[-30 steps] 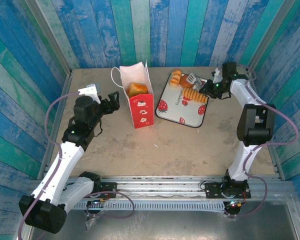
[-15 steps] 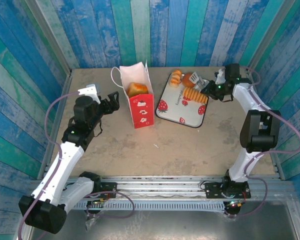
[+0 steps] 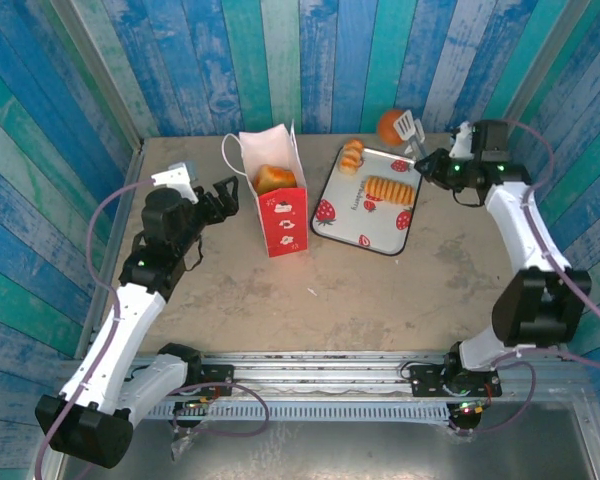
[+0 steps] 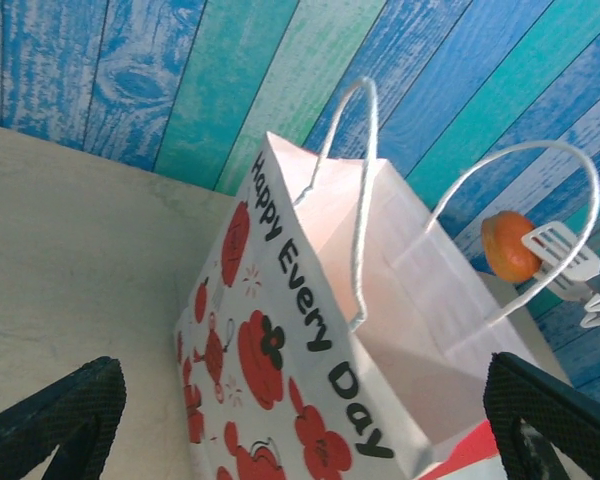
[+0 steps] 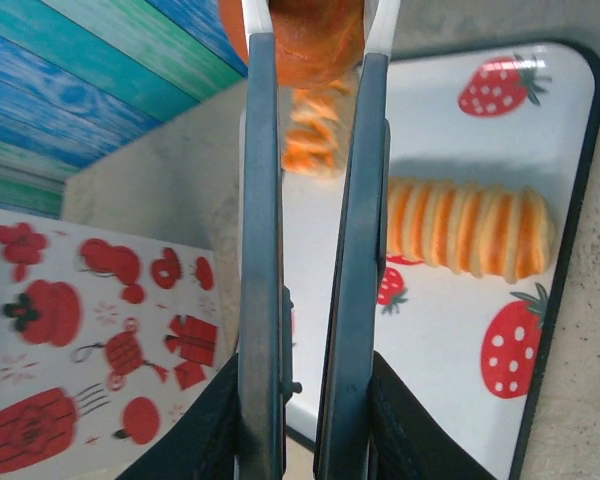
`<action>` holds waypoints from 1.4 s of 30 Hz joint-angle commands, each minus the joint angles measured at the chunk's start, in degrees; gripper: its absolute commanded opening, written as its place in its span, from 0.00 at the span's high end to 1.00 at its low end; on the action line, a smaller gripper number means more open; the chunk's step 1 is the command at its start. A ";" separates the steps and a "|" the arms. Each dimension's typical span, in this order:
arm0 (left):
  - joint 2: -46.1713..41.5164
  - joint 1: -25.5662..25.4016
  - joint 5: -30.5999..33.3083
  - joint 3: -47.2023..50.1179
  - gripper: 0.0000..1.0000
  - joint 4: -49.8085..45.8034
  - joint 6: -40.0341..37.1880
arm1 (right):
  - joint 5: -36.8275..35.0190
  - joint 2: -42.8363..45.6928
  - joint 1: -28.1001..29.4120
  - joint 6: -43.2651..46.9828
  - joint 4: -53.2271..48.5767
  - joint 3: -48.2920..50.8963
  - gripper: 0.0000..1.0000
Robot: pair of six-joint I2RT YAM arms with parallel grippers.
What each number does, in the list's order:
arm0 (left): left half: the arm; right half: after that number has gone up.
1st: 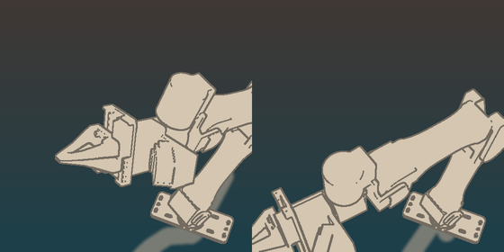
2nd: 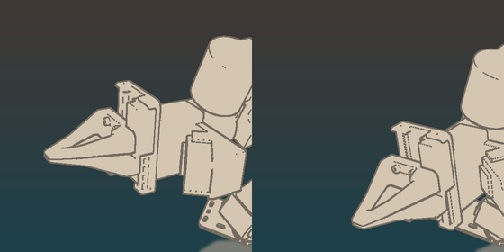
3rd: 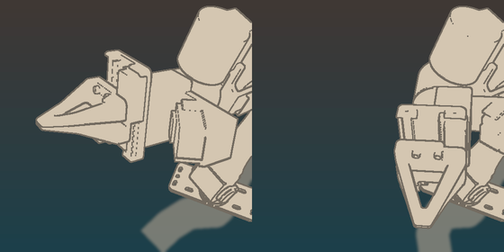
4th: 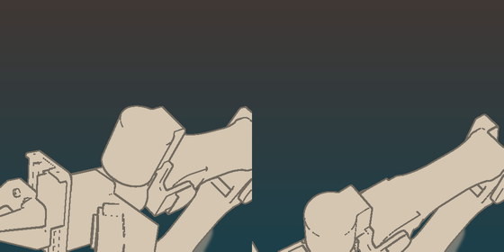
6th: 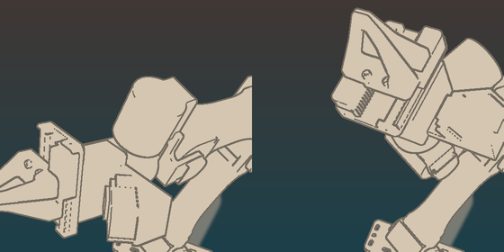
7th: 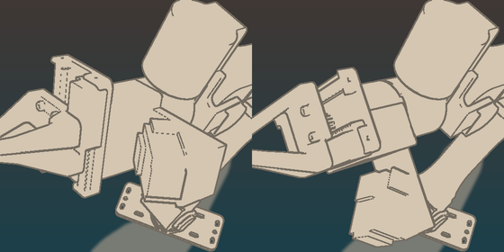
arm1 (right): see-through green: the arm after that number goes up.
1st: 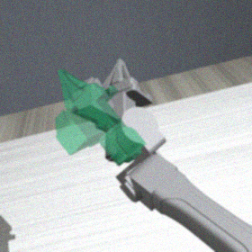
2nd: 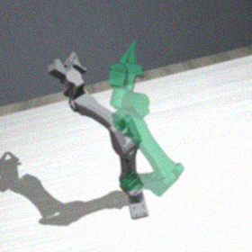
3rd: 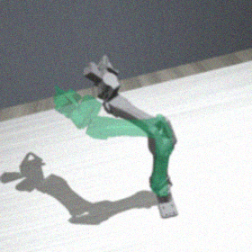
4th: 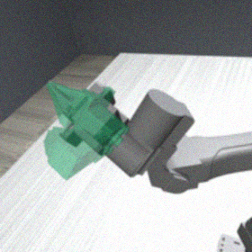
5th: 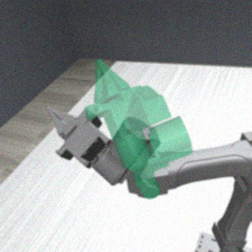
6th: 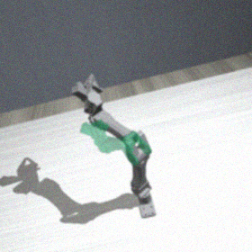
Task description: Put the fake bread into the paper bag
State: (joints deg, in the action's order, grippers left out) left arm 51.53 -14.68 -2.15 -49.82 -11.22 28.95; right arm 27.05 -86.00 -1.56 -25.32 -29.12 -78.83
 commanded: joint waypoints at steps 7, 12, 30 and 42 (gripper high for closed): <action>5.07 0.24 -9.49 -3.76 0.01 2.81 6.78 | 2.80 15.37 3.56 -2.44 -0.52 0.56 0.99; 8.04 0.26 -10.54 -3.01 0.03 6.23 10.21 | 0.26 19.62 9.82 -2.89 -0.62 -1.75 0.99; 16.19 0.24 -13.69 -3.61 0.21 12.92 15.39 | -7.38 15.77 35.48 -1.95 6.20 -10.38 0.99; 15.99 0.26 -12.17 -2.09 0.31 11.48 12.98 | -8.90 11.68 42.91 -6.40 12.55 -6.98 0.99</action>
State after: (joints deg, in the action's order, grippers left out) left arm 67.07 -14.59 -15.09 -52.21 -0.01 43.29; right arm 19.22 -74.39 41.04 -30.35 -22.48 -86.11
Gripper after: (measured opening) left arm 0.696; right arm 0.271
